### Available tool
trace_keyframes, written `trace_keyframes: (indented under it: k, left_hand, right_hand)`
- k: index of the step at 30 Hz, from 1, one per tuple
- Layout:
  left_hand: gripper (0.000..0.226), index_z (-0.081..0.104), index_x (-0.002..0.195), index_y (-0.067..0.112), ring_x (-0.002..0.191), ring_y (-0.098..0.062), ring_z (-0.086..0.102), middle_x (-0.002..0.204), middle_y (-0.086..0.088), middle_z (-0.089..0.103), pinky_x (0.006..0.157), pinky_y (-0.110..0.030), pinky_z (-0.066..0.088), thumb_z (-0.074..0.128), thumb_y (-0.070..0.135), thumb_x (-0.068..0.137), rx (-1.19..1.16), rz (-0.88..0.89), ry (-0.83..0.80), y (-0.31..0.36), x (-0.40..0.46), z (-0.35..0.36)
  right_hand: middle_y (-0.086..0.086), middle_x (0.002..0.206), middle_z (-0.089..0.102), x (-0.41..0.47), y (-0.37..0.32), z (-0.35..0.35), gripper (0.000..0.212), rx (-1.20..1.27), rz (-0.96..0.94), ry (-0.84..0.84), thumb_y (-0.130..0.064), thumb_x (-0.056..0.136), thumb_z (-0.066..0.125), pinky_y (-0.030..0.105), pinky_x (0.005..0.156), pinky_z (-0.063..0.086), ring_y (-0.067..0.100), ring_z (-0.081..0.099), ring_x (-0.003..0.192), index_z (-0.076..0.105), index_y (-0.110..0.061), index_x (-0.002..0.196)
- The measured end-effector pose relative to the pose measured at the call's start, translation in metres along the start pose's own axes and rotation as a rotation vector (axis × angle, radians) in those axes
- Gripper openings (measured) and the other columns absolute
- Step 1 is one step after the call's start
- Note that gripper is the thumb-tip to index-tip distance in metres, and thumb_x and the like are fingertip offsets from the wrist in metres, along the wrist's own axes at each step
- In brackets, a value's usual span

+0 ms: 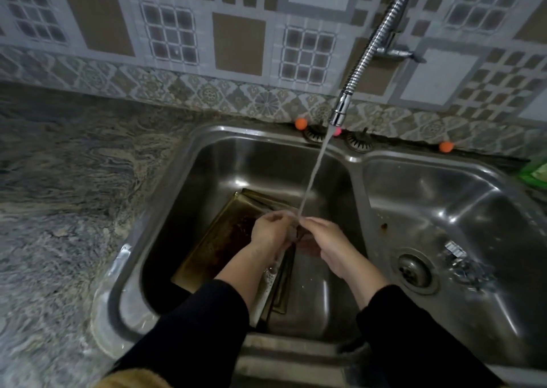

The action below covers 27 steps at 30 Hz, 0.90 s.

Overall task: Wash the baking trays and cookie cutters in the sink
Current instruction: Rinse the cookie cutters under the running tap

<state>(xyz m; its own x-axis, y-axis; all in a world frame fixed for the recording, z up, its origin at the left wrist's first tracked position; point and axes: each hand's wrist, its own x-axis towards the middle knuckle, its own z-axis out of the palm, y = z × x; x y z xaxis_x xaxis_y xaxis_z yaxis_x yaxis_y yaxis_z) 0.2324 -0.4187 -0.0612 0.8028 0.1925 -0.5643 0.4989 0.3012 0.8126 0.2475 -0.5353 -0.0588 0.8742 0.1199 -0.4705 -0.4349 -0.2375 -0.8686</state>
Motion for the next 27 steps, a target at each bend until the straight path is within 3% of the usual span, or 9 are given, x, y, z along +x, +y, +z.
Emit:
trace_keyframes:
  k: [3,6,11,14,19,22,24,27]
  left_hand:
    - [0.023,0.063,0.116,0.015,0.087,-0.024,0.067,0.104,-0.013,0.069,0.067,-0.030,0.056,0.060,0.019,0.093,-0.031,0.068,-0.070,0.000,-0.005,-0.001]
    - [0.021,0.062,0.116,0.022,0.091,-0.020,0.067,0.106,-0.008,0.069,0.075,-0.031,0.057,0.051,0.019,0.099,-0.017,0.143,-0.035,0.002,-0.007,-0.002]
    - [0.022,0.069,0.107,0.021,0.082,-0.013,0.070,0.100,-0.007,0.073,0.075,-0.024,0.058,0.052,0.011,0.097,0.015,0.241,-0.021,-0.001,-0.004,-0.004]
    - [0.023,0.070,0.103,0.017,0.074,-0.006,0.070,0.097,-0.005,0.074,0.069,-0.019,0.058,0.053,0.005,0.096,0.011,0.237,-0.039,-0.005,-0.005,-0.003]
    - [0.027,0.068,0.111,0.008,0.091,-0.015,0.071,0.107,-0.013,0.072,0.078,-0.025,0.058,0.049,-0.003,0.096,-0.005,0.241,-0.111,-0.004,-0.007,0.002]
    - [0.029,0.066,0.114,0.011,0.082,-0.013,0.072,0.101,-0.010,0.073,0.063,-0.019,0.056,0.040,0.009,0.101,-0.073,0.225,-0.173,0.005,-0.013,0.006]
    - [0.028,0.066,0.112,0.011,0.085,-0.015,0.072,0.100,-0.010,0.073,0.066,-0.022,0.057,0.040,0.015,0.101,-0.085,0.243,-0.200,0.011,-0.018,0.010]
    - [0.025,0.067,0.112,0.011,0.089,-0.019,0.070,0.099,-0.008,0.072,0.075,-0.027,0.057,0.046,0.007,0.098,-0.026,0.291,-0.114,0.013,-0.016,0.016]
  right_hand:
    - [0.006,0.105,0.069,-0.001,-0.002,-0.002,0.019,-0.007,-0.049,0.026,-0.024,0.093,0.059,0.036,0.088,0.055,0.021,0.067,0.094,0.065,-0.018,0.111]
    - [0.007,0.105,0.068,0.001,-0.005,-0.002,0.016,0.049,-0.059,0.053,-0.021,0.096,0.055,0.032,0.083,0.056,0.020,0.067,0.094,0.064,-0.019,0.109]
    - [0.008,0.093,0.065,-0.001,-0.005,-0.005,0.021,0.116,-0.046,0.059,-0.021,0.100,0.047,0.025,0.069,0.053,0.016,0.064,0.080,0.059,-0.019,0.116]
    - [0.011,0.101,0.066,-0.005,-0.001,-0.015,0.023,0.121,-0.013,0.011,-0.021,0.097,0.052,0.028,0.071,0.054,0.021,0.067,0.087,0.059,-0.018,0.119]
    - [0.010,0.110,0.067,-0.007,0.002,-0.022,0.031,0.124,0.002,0.004,-0.017,0.092,0.061,0.028,0.082,0.055,0.021,0.067,0.098,0.058,-0.012,0.122]
    - [0.005,0.115,0.067,-0.004,0.001,-0.026,0.049,0.017,-0.099,-0.025,-0.007,0.086,0.066,0.036,0.095,0.051,0.018,0.065,0.105,0.052,-0.014,0.132]
    - [0.000,0.122,0.064,-0.003,-0.002,-0.027,0.066,-0.129,-0.169,-0.038,-0.004,0.081,0.070,0.033,0.097,0.049,0.013,0.062,0.109,0.043,-0.021,0.139]
    - [-0.003,0.128,0.058,0.002,-0.006,-0.025,0.067,-0.485,-0.345,0.116,-0.012,0.077,0.076,0.030,0.095,0.050,0.012,0.058,0.112,0.047,-0.022,0.137]
